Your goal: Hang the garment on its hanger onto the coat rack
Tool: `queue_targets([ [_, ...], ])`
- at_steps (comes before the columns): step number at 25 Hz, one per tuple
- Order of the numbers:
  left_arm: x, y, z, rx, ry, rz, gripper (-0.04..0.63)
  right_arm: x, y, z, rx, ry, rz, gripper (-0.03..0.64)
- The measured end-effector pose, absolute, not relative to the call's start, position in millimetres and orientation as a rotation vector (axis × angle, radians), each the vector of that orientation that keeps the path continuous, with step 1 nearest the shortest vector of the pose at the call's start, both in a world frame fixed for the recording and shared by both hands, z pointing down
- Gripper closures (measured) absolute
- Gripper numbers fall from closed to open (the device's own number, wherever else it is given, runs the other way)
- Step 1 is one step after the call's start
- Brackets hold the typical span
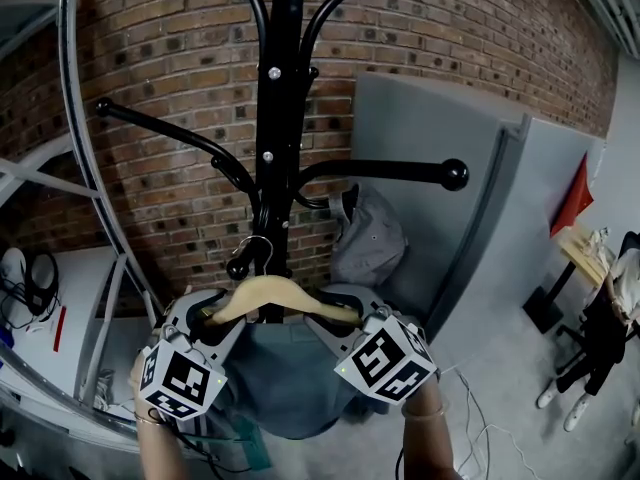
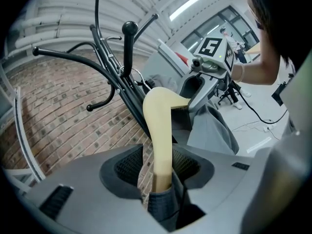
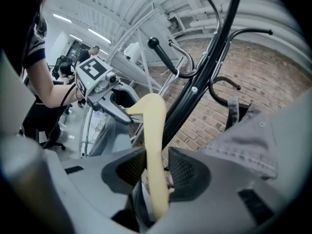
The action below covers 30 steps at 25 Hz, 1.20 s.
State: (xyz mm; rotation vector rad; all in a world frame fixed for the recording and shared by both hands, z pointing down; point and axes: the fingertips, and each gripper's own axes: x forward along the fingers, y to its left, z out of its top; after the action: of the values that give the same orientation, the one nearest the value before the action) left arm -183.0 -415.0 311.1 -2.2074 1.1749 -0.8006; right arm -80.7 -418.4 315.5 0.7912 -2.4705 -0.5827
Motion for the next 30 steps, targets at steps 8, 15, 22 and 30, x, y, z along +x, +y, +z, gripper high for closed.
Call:
queue_targets([
  [8,-184,-400,302,-2.161,1.198,-0.796,0.425,-73,-406,307,0.828,-2.478,-0.601,0.482],
  [15,-180,-373,294,-2.147,1.212,-0.748,0.425,-65,-383,296,0.872,-2.495,-0.610,0.482],
  [22,-173,-333,283,-2.143,1.243,-0.687,0.425,-52,-352,293,0.925,-2.502,-0.515,0.483],
  [30,-161,-291,283,-2.192,1.253,-0.613,0.426,-47,-308,302,0.868,-2.560,-0.468,0.541],
])
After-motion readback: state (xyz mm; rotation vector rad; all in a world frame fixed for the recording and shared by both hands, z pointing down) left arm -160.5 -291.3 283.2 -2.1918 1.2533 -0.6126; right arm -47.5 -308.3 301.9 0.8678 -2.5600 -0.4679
